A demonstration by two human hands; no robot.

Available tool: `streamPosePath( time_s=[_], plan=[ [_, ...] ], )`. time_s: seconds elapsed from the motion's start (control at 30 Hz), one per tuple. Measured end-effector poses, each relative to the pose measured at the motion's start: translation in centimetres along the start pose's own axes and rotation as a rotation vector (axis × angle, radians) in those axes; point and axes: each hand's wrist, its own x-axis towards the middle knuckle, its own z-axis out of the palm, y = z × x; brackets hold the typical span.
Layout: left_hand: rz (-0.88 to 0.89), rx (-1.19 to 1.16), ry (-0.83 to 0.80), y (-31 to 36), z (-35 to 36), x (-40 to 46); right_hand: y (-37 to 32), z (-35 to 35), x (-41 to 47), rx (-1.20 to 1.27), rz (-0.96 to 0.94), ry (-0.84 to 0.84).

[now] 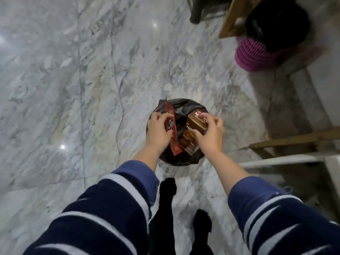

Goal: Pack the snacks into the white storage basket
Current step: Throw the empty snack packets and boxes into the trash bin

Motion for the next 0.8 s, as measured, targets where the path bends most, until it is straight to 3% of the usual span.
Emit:
streamPosePath(
  time_s=[0.2, 0.4, 0.6, 0.8],
  plan=[
    [-0.079, 0.089, -0.215, -3.4, 3.9, 2.7, 3.3, 3.7, 3.4, -0.128, 0.13, -0.288],
    [-0.09, 0.221, -0.35, -1.7, 2.2, 3.5, 2.4, 1.5, 4.1, -0.24, 0.139, -0.407],
    [0.078, 0.408, -0.478, 5.1, -1.7, 4.0, -0.9, -4.5, 3.2, -0.319, 0.115, -0.48],
    [0.36, 0.593, -0.601, 17.2, -6.5, 2.0, -5.7, -16.3, -0.6, -0.366, 0.141, -0.375]
  ],
)
